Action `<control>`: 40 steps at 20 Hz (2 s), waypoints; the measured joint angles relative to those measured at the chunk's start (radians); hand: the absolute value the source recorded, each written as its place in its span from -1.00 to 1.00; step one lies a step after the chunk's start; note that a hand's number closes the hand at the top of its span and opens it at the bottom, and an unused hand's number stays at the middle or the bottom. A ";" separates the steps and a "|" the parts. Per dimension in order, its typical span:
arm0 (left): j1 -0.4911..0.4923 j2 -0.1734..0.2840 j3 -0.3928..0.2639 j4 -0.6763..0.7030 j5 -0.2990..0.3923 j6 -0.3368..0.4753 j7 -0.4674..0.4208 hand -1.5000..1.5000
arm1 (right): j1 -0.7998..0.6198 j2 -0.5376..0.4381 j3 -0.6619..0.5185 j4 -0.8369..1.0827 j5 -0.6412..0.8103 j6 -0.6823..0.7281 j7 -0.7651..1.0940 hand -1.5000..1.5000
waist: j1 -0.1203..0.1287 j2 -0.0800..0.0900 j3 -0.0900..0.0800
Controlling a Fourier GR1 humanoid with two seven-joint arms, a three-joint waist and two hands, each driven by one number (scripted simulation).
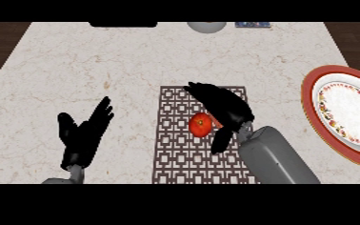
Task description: Pick the tomato from the placemat and place it in the plate
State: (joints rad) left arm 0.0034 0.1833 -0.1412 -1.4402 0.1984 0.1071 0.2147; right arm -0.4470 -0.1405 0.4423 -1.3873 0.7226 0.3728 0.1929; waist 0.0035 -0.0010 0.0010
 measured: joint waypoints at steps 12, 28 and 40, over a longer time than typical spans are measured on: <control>0.021 -0.041 0.020 -0.005 -0.052 -0.025 -0.022 0.00 | -0.008 0.094 -0.022 0.184 0.155 -0.040 -0.084 1.00 | 0.001 0.000 0.001; 0.034 -0.052 0.057 -0.020 -0.063 -0.043 0.013 0.00 | 0.016 0.132 -0.060 0.235 0.325 -0.198 -0.042 1.00 | -0.014 -0.009 -0.001; 0.049 -0.058 0.059 -0.031 -0.071 -0.029 0.014 0.00 | 0.200 0.140 -0.057 -0.140 0.519 -0.671 0.525 1.00 | -0.032 -0.014 -0.001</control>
State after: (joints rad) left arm 0.0527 0.1257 -0.0827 -1.4709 0.1269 0.0783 0.2284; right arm -0.2474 -0.0001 0.3852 -1.5278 1.2414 -0.2982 0.7178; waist -0.0288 -0.0154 -0.0003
